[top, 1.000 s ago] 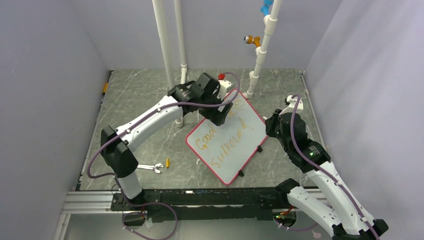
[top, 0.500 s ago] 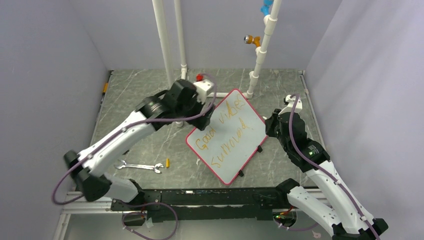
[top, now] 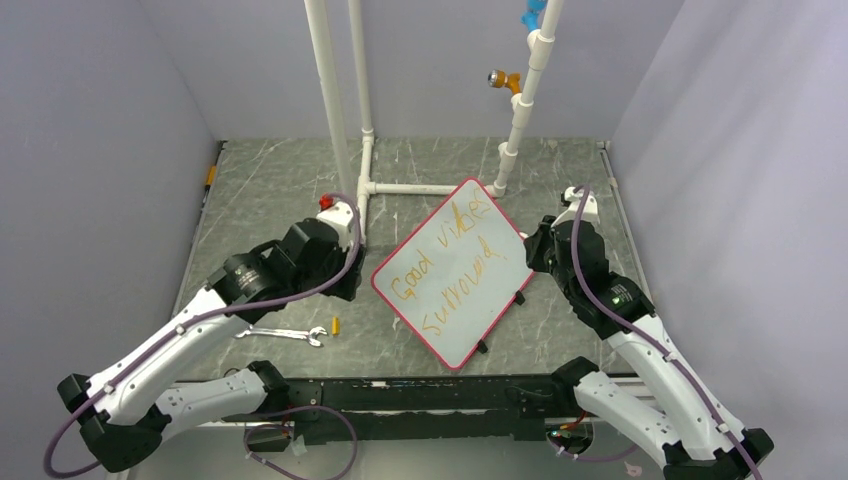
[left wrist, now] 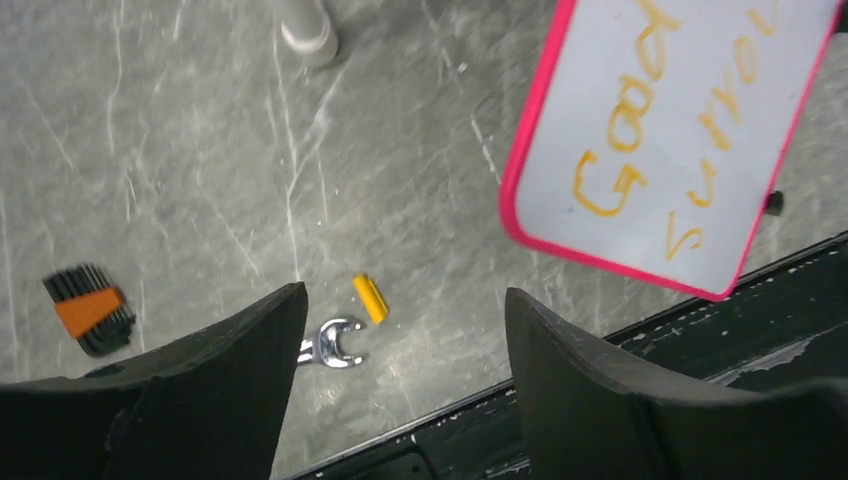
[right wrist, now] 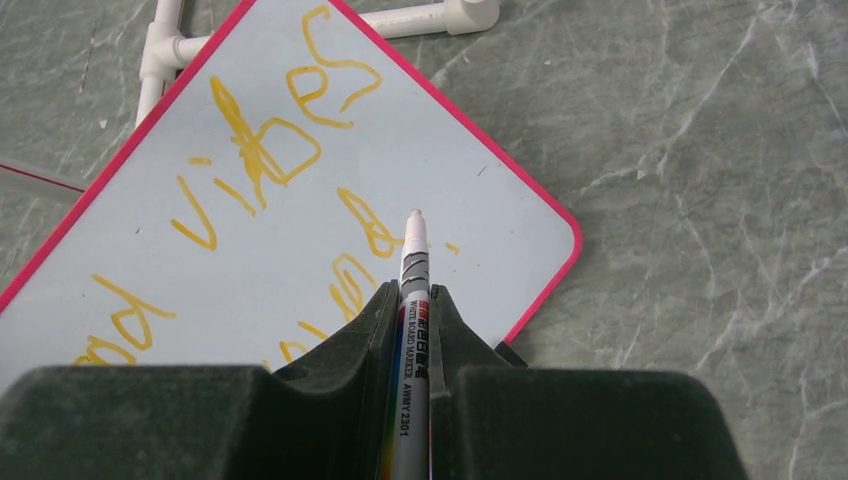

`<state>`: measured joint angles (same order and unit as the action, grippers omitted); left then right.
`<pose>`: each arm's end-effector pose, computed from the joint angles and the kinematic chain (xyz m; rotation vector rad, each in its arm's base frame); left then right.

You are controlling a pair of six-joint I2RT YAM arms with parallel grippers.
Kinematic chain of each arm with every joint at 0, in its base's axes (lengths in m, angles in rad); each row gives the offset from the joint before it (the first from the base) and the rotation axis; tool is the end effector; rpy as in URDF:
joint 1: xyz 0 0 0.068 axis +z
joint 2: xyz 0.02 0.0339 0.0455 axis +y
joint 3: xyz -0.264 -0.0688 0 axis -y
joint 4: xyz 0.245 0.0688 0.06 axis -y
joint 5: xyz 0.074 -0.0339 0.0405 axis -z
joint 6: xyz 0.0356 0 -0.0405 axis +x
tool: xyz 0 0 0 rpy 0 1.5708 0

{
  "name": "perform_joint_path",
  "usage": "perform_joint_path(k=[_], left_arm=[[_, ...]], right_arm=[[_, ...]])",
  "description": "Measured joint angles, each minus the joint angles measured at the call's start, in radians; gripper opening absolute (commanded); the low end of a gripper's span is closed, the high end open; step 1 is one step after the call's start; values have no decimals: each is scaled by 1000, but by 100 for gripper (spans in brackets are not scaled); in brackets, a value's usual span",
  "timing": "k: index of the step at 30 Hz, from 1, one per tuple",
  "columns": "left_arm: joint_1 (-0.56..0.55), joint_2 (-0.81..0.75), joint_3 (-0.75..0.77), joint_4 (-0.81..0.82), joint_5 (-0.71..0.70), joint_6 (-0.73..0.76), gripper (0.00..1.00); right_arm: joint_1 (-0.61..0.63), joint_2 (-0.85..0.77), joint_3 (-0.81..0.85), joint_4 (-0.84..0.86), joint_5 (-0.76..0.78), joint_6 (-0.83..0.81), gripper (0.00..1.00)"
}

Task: Write a sentence on the whiteboard
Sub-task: Pick up the pen cap from the center of the board.

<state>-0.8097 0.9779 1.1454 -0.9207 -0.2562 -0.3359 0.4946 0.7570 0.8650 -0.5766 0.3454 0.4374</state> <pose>0.1329 -0.1264 0.3583 0.4164 2.2736 -0.2920 0.1475 0.0659 0.3323 0.1577 2.0118 0.2414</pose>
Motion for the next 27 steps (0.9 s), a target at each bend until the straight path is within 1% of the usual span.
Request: perform_joint_path(k=[5,12,16,23,27], left_arm=[[0,-56,-139,-13,-31,-92,63],[0,-88,-320,3,-37,-216,59],[0,-94,-402,35,-35,-285,52],[0,-69,-506,113,-30,-358,46],[0,-14,-522,149,-31,-373,45]], right_arm=[[0,3,0,6,-26,0,0],[0,1,5,12,-63,0,0],[0,-5,5,11,-68,0,0],[0,-17,5,12,-69,0,0],[0,-17,5,12,-69,0,0]])
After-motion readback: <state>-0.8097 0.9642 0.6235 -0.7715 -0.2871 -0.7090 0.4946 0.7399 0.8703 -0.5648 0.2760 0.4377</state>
